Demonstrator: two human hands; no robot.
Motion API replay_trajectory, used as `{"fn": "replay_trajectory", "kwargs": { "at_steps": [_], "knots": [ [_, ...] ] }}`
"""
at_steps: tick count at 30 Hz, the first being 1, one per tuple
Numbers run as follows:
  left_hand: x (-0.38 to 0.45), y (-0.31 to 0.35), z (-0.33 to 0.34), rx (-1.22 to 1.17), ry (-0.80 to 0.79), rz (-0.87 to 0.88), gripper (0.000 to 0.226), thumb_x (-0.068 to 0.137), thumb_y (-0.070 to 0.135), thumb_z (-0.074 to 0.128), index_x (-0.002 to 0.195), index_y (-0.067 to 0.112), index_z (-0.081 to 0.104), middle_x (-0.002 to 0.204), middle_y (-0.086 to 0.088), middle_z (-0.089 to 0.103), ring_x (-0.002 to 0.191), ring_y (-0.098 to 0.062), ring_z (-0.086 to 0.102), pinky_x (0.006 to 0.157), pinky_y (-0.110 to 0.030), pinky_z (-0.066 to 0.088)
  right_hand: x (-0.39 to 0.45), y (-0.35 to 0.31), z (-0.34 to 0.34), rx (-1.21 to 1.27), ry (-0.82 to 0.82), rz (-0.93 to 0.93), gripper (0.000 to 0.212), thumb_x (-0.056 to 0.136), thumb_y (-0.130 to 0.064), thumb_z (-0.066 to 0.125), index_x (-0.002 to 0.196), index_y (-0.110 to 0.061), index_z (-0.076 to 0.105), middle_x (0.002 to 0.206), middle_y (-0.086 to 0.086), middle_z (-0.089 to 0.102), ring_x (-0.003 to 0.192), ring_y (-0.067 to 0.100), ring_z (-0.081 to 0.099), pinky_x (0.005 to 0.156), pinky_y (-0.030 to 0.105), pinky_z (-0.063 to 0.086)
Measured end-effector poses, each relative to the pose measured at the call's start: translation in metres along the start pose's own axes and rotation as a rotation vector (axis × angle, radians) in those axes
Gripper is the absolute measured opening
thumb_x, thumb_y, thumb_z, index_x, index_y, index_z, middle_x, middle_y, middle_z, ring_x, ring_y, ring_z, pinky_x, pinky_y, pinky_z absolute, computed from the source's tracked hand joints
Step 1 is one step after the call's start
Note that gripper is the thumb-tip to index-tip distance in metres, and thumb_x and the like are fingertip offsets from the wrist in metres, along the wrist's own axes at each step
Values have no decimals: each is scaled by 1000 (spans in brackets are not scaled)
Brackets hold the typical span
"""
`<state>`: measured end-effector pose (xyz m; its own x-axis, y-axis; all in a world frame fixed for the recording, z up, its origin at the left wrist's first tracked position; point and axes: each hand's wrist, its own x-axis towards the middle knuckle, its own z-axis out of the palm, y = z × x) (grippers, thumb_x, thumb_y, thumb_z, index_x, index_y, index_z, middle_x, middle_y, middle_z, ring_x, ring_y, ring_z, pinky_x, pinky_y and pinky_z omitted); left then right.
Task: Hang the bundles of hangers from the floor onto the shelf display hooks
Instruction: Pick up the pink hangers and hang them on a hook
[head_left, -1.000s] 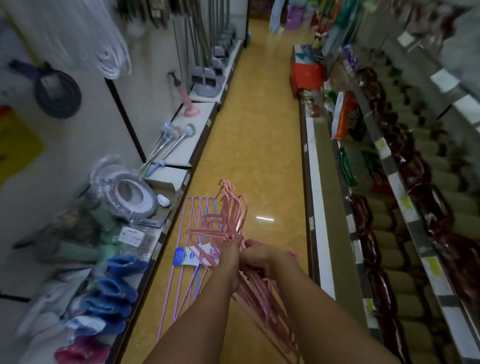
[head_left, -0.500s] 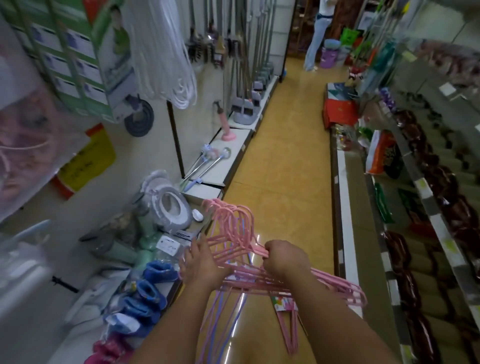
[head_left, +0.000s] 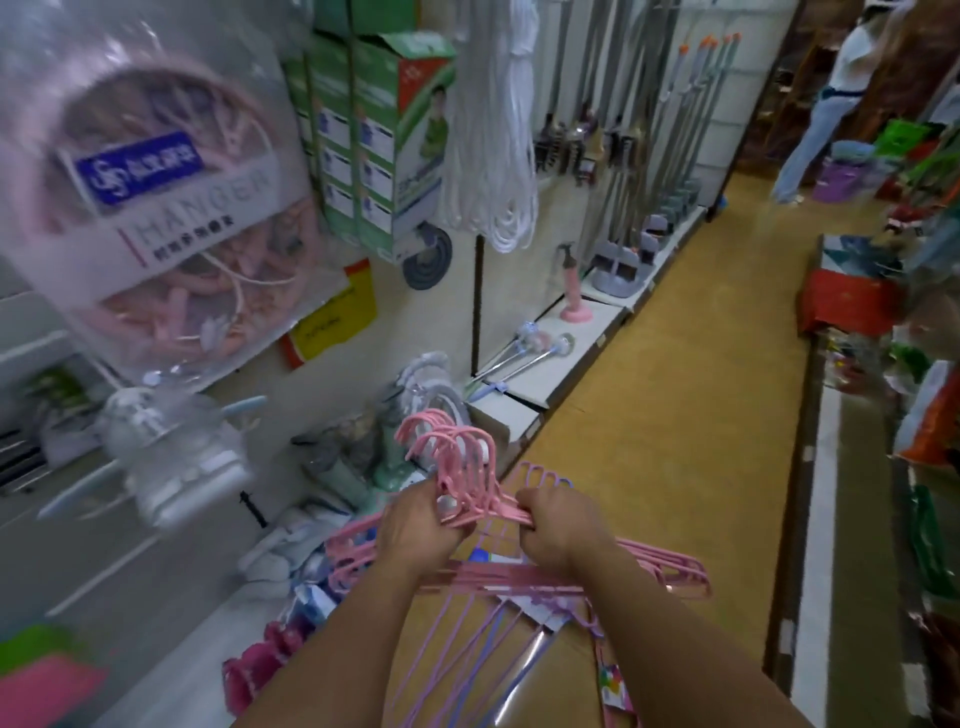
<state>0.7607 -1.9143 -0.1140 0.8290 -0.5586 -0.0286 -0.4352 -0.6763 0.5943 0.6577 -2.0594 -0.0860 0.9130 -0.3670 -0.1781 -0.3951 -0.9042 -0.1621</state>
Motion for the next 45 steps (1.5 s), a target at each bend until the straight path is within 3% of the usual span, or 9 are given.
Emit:
{"fn": "replay_trajectory", "kwargs": {
  "at_steps": [13, 18, 20, 24, 26, 30, 34, 39, 45],
  "knots": [
    [-88, 14, -16, 222, 146, -300, 28, 85, 21, 54, 112, 24, 60, 108, -8, 68, 101, -29, 62, 78, -34, 47, -24, -65, -1, 129, -41, -385, 23, 81, -31, 58, 99, -18, 61, 104, 9, 66, 97, 33, 62, 72, 31, 45],
    [-153, -10, -28, 141, 309, -523, 22, 92, 23, 47, 110, 26, 60, 109, -7, 68, 102, -29, 61, 79, -31, 44, -43, -122, 0, 352, -472, -483, 26, 78, -29, 62, 101, -18, 62, 99, 7, 67, 85, 22, 62, 71, 29, 49],
    [-182, -22, -36, 136, 346, -583, 24, 90, 22, 49, 111, 26, 60, 107, -8, 69, 102, -30, 62, 80, -34, 46, -58, -144, -5, 545, -690, -435, 11, 79, -19, 55, 85, -12, 60, 77, 6, 63, 59, 13, 56, 54, 24, 43],
    [-233, -36, -57, 191, 384, -630, 27, 90, 17, 45, 112, 23, 59, 106, -8, 68, 99, -31, 61, 75, -34, 45, -83, -171, -6, 713, -840, -282, 27, 91, -13, 44, 68, -7, 57, 42, 0, 56, 30, 9, 48, 32, 12, 32],
    [-253, -40, -67, 241, 387, -649, 31, 89, 12, 42, 114, 22, 58, 107, -8, 67, 100, -31, 60, 72, -33, 43, -92, -188, 4, 647, -769, -317, 29, 95, -16, 48, 71, -7, 63, 46, 0, 61, 36, 9, 54, 36, 15, 39],
    [-303, -57, -83, 288, 423, -752, 33, 89, 7, 42, 114, 22, 57, 107, -8, 67, 100, -30, 61, 73, -32, 43, -123, -236, 23, 542, -714, -492, 16, 90, -11, 55, 87, -5, 70, 92, 15, 69, 78, 21, 60, 75, 30, 52],
    [-355, -77, -97, 263, 511, -833, 37, 91, 6, 44, 123, 23, 53, 107, -10, 67, 100, -30, 61, 69, -31, 40, -165, -288, 36, 478, -661, -599, 24, 91, -8, 51, 95, 9, 67, 86, 15, 58, 78, 17, 47, 64, 25, 38],
    [-423, -107, -118, 182, 649, -861, 39, 90, 10, 45, 126, 23, 52, 111, -9, 65, 98, -29, 62, 73, -31, 43, -229, -352, 58, 460, -630, -700, 21, 82, -6, 51, 69, -7, 67, 78, 15, 60, 74, 22, 51, 70, 33, 43],
    [-508, -146, -152, 119, 690, -909, 34, 88, 5, 44, 119, 16, 54, 108, -9, 65, 99, -29, 61, 76, -34, 46, -312, -419, 55, 667, -885, -772, 13, 81, -4, 57, 75, -14, 63, 73, 4, 62, 67, 15, 55, 67, 24, 47]
  ]
}}
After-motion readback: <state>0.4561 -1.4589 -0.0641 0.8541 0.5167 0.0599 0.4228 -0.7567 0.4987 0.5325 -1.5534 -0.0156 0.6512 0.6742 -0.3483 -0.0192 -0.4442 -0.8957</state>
